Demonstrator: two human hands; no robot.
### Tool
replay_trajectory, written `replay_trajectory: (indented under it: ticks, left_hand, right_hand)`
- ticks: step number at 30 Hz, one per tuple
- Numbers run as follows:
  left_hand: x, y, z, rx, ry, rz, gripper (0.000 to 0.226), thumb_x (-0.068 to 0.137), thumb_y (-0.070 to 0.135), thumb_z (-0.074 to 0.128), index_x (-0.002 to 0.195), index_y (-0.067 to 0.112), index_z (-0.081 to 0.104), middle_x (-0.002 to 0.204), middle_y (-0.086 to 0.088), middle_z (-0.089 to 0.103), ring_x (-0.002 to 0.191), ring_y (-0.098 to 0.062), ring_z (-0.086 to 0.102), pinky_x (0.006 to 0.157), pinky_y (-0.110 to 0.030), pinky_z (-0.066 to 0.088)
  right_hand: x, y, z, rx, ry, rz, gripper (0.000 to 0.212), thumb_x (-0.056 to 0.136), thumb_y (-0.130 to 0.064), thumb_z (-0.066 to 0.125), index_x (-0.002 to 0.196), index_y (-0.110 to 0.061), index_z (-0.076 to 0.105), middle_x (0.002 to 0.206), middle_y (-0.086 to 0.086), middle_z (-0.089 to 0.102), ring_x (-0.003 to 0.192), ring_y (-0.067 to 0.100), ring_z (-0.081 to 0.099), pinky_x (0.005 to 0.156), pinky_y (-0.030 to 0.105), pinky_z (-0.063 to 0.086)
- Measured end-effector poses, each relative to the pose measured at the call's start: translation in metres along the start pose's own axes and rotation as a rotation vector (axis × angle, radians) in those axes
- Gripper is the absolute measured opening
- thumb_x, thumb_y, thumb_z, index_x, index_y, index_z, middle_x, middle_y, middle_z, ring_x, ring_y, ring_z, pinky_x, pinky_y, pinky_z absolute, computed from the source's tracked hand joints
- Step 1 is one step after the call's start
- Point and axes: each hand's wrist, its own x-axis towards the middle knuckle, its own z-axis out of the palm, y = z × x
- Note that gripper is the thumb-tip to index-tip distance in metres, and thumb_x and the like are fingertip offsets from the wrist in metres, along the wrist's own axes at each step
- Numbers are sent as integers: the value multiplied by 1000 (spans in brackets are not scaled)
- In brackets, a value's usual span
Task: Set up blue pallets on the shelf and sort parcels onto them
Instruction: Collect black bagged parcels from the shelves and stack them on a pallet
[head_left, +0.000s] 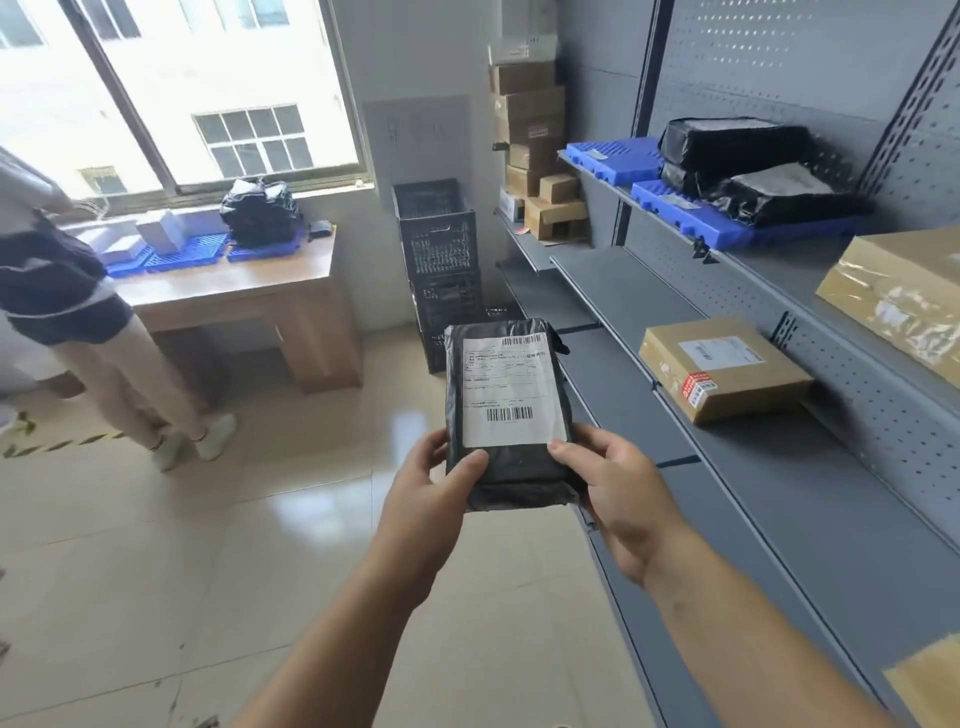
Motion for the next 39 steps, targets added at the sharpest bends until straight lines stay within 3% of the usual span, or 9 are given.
replay_trajectory:
  ticks: [4, 15, 19, 24, 30, 35, 39]
  left_hand:
    - [61, 22, 17, -3, 62, 11, 52, 72, 49, 73, 123, 39, 66, 127, 8, 70, 116, -20, 69, 106, -53, 51]
    - [226, 59, 25, -44, 93, 67, 47, 72, 51, 74, 118, 42, 68, 126, 7, 72, 118, -20, 69, 106, -53, 51]
    - [302, 74, 17, -54, 44, 93, 56, 70, 53, 74, 124, 38, 66, 128, 7, 71, 118, -20, 68, 106, -53, 51]
    - [393, 102, 7, -44, -70, 98, 63, 69, 52, 73, 129, 31, 65, 127, 2, 71, 119, -23, 68, 107, -52, 50]
    - [481, 136, 20, -58, -210, 133, 47, 78, 42, 72, 124, 34, 66, 123, 5, 74, 117, -22, 69, 106, -51, 51]
    - [524, 159, 62, -70, -348, 192, 44, 82, 42, 71, 126, 34, 66, 124, 7, 74, 110, -17, 73, 102, -50, 54]
    - [549, 180, 116, -71, -445, 214, 52, 74, 50, 72, 125, 39, 67, 125, 7, 73, 108, -17, 73, 102, -51, 54]
  right_hand:
    - [72, -29, 0, 2, -72, 4, 22, 99, -9, 60, 117, -11, 73, 109, 10, 79, 99, 28, 76, 73, 29, 62]
    - [232, -76, 22, -37, -116, -62, 22, 101, -11, 59, 118, -11, 72, 109, 7, 79, 99, 21, 77, 72, 22, 60]
    - [296, -89, 41, -75, -53, -112, 20, 101, -14, 61, 117, -12, 72, 109, 5, 79, 101, 21, 76, 77, 24, 60]
    - [364, -109, 70, -37, 60, -129, 21, 100, -13, 62, 118, -11, 72, 109, 5, 79, 97, 20, 77, 70, 21, 59]
    - [426, -140, 78, -97, 202, -226, 23, 99, -17, 64, 120, -14, 72, 113, 1, 78, 108, 19, 73, 96, 37, 53]
    - [451, -171, 54, -117, 313, -306, 24, 99, -20, 65, 121, -18, 73, 115, 0, 78, 111, 19, 72, 101, 41, 51]
    - [460, -200, 17, -124, 402, -378, 24, 97, -23, 66, 120, -19, 73, 116, -1, 77, 112, 19, 72, 105, 45, 50]
